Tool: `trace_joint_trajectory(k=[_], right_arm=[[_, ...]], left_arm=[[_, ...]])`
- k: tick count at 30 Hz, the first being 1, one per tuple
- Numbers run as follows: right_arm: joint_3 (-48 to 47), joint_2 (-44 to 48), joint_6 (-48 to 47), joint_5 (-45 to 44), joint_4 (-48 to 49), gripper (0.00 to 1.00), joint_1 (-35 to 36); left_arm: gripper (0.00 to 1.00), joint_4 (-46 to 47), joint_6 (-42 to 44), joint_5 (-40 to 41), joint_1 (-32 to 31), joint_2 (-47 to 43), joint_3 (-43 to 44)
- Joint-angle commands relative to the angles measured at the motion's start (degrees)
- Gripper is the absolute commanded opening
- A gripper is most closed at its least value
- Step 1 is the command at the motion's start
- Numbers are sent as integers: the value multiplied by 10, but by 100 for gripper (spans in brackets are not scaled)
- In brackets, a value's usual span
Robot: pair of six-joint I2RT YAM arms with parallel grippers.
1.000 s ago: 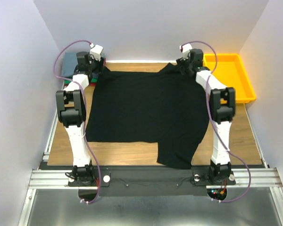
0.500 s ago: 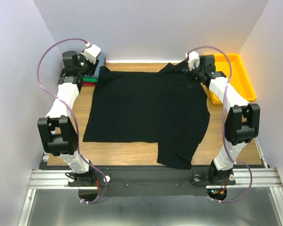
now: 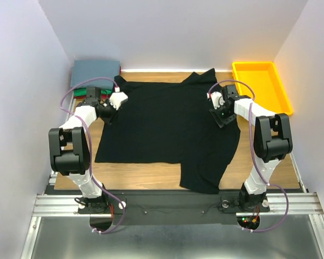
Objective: Fold and stack the t-shirts
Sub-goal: Flatten the tshirt out
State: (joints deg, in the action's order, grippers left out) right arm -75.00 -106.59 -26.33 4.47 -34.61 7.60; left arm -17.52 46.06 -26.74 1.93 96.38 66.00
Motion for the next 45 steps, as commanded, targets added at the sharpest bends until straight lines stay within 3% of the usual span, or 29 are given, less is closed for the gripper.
trace_joint_trajectory(k=[1,11,21,28,34,38,45], right_arm=[[28,-13,-40,-38,-20,55,2],[118,8,-103,-81,-41,56,-1],[150,76,-145,-75,-96,58,-4],[59,96,-121,-13,-136,62,-8],[-8,32,-88,12,-128,61,-7],[-18,-13,-79,5,-106,59,-8],[34,-25,-97,-28,-99,53,-12]], left_arm=[[37,-23,40,25,-10,5,-48],[33,-55,92,66,-18,-23,-164],[27,-151,162,64,-44,-131,-244],[30,-175,132,23,-42,-143,-171],[32,-126,52,-12,-43,-77,-59],[33,-69,11,0,-43,-28,-39],[32,-52,17,29,-43,17,-55]])
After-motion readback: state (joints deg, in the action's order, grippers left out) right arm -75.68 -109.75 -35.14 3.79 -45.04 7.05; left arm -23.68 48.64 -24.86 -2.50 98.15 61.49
